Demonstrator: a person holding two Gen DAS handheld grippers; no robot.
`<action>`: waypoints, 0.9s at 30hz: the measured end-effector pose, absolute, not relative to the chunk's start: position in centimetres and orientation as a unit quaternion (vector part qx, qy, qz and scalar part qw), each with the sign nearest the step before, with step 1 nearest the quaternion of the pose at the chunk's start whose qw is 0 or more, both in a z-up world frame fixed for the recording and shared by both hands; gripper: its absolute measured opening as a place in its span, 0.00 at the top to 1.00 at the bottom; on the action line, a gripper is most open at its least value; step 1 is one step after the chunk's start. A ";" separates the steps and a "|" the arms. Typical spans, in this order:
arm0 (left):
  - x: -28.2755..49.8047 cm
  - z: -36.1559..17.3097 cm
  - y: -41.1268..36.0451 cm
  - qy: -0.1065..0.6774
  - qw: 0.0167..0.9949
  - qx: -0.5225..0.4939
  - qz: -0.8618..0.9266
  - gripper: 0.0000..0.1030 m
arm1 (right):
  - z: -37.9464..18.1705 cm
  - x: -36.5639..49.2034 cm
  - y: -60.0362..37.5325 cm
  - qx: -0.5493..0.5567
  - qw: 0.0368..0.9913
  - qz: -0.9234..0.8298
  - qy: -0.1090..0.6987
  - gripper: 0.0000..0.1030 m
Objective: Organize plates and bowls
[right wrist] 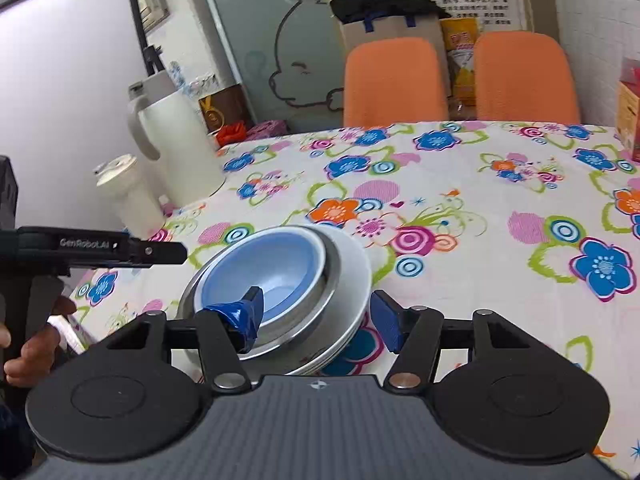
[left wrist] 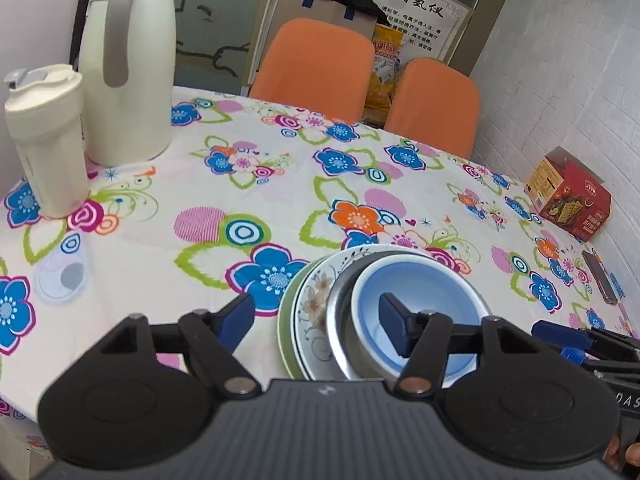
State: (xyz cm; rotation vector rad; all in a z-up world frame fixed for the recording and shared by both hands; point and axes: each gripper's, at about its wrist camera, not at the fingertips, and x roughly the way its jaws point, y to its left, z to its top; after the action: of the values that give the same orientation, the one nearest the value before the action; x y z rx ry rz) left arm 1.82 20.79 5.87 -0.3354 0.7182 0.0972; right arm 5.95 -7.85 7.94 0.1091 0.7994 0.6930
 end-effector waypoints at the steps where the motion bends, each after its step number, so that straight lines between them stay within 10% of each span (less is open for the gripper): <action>1: 1.9 6.3 20.3 0.346 0.923 -0.159 0.051 0.39 | 8.0 6.5 -8.3 0.060 0.867 0.315 0.380 0.56; 4: 2.5 7.2 18.8 0.334 0.928 -0.152 0.065 0.25 | 7.8 8.4 -9.3 0.090 0.875 0.281 0.385 0.55; 27: -2.9 6.3 7.7 0.311 0.944 -0.057 0.097 0.23 | 5.4 5.1 -12.4 0.148 0.878 0.195 0.412 0.52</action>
State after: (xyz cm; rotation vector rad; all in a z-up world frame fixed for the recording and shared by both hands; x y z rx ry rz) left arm -2.86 7.69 6.29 -0.1158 0.6337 0.1975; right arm 5.11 -12.44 5.44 0.3090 0.8585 0.4077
